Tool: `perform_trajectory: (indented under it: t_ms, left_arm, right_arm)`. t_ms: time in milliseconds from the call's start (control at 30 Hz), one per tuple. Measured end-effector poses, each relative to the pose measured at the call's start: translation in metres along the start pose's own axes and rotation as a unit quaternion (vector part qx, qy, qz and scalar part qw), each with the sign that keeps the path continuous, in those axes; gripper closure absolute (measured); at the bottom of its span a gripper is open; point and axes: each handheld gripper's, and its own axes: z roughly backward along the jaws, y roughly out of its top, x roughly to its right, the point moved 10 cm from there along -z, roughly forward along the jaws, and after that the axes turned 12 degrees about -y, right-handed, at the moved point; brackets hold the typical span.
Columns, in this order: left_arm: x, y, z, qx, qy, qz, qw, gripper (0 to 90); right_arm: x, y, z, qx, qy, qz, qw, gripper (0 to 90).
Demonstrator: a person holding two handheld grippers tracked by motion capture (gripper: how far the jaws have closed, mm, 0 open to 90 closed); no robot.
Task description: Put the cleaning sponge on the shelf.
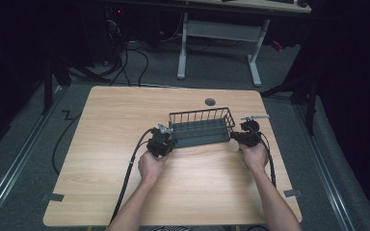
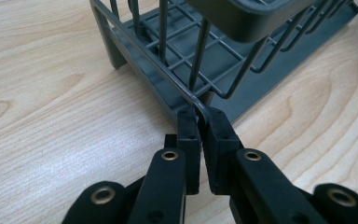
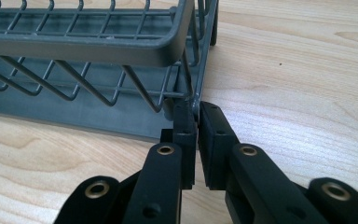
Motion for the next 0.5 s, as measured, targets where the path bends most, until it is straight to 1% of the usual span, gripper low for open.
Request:
perform_trajectory:
  t_ms: [267, 367, 400, 433, 467, 500]
  left_arm:
    - [-0.0005, -0.0001, -0.0003, 0.001, -0.001, 0.001, 1.0000, 85.1]
    - [0.0000, -0.0010, 0.0004, -0.001, -0.003, 0.007, 1.0000, 84.9]
    - [-0.0010, -0.0005, 0.0008, 0.000, -0.005, 0.004, 1.0000, 84.4]
    - [-0.0010, -0.0005, 0.0008, 0.000, -0.005, 0.004, 1.0000, 84.1]
    - [-0.0001, -0.0012, 0.0011, -0.001, -0.008, 0.011, 0.9999, 84.1]
    - [-0.0002, -0.0010, 0.0017, 0.000, -0.009, 0.012, 0.9999, 82.4]
  right_arm:
    - [-0.0003, -0.0002, 0.0000, 0.001, 0.003, -0.001, 1.0000, 85.7]
    - [-0.0013, -0.0008, 0.0005, 0.000, 0.001, 0.001, 1.0000, 85.1]
    - [-0.0019, -0.0023, -0.0001, -0.004, 0.002, 0.002, 1.0000, 82.8]
    - [-0.0019, -0.0023, -0.0001, -0.004, 0.002, 0.002, 1.0000, 82.8]
    - [-0.0017, -0.0030, -0.0004, -0.005, 0.001, 0.002, 1.0000, 81.1]
    - [-0.0014, -0.0034, -0.0009, -0.006, 0.002, 0.001, 1.0000, 79.3]
